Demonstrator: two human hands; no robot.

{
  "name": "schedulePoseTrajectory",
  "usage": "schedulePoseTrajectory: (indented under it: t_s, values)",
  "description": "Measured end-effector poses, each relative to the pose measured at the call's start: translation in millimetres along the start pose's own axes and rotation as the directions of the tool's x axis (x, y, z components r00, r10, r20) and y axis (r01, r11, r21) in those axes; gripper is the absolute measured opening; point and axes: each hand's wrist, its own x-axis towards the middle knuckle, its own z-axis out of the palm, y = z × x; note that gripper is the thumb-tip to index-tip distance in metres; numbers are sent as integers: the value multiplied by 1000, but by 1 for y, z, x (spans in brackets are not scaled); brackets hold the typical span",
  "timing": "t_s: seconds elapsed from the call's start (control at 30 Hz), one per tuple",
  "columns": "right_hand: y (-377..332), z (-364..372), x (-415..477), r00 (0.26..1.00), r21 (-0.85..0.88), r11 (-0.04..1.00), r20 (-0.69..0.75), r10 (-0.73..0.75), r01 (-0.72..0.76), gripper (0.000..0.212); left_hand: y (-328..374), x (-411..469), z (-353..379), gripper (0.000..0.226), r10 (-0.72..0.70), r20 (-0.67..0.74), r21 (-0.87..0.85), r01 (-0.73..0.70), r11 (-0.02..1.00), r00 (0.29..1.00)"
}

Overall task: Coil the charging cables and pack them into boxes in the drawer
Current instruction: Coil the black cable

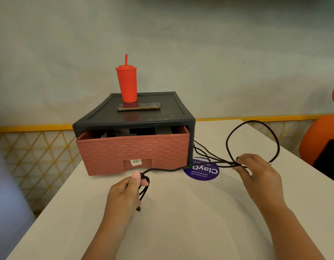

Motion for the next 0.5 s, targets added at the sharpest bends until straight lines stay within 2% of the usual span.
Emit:
schedulePoseTrajectory:
  t_s: [0.13,0.2,0.27,0.33,0.4,0.5]
  values:
    - [4,-17,2,973,165,969,-110,206,-186,7,1,3,-3,43,-42,-51,-106,37,994,998]
    - [10,-25,4,925,248,925,-178,337,-289,15,0,8,-10,45,-93,-93,-187,74,979,991]
    - [16,-29,5,845,343,837,-179,505,-427,18,-1,12,-16,46,-130,-93,-247,104,964,987]
    - [19,-30,6,724,466,688,-135,677,-556,18,-3,14,-19,46,-152,-82,-289,122,950,985]
    - [22,-31,9,593,623,488,-47,804,-611,15,-4,15,-20,47,-168,-80,-331,133,934,983]
    - [30,-33,13,314,793,107,109,943,-599,19,-4,18,-21,46,-195,-95,-375,146,916,976]
